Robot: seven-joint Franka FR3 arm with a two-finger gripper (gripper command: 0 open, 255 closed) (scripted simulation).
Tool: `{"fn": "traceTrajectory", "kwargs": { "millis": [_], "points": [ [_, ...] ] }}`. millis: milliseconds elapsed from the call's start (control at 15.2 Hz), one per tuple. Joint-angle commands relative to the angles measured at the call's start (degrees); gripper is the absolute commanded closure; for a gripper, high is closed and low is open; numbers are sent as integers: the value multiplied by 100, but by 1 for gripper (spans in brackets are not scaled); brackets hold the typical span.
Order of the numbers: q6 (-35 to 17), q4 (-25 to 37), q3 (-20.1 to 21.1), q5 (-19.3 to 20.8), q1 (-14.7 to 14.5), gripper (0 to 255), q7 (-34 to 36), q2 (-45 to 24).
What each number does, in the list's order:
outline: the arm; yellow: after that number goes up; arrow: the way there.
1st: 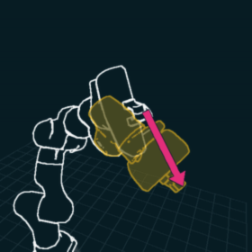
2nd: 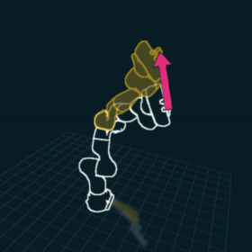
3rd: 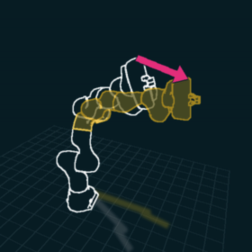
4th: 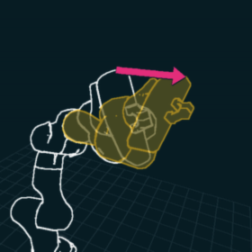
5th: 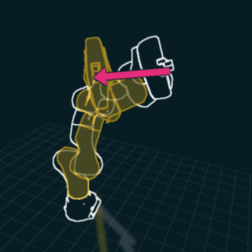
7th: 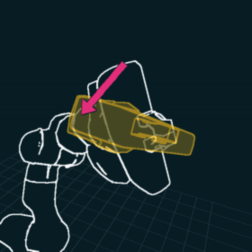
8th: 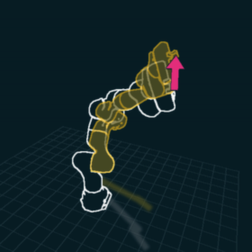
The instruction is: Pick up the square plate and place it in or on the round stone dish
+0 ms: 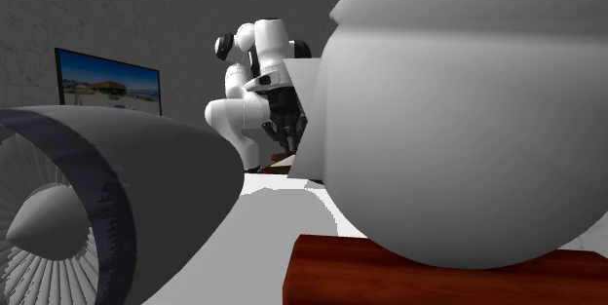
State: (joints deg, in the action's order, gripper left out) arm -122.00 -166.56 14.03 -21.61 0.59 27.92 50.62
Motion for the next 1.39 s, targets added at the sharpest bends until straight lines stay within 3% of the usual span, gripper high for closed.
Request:
{"fn": "traceTrajectory", "kwargs": {
  "millis": [0,396,462,858,1320],
  "points": [
    [0,0,0,0,0,255,0,0],
    [0,0,0,0,0,255,0,0],
    [0,0,0,0,0,0,0,0],
    [354,1339,803,362,-292,0,157,-1203],
    [959,2919,1801,1061,-427,0,421,-2546]
  ]
}}
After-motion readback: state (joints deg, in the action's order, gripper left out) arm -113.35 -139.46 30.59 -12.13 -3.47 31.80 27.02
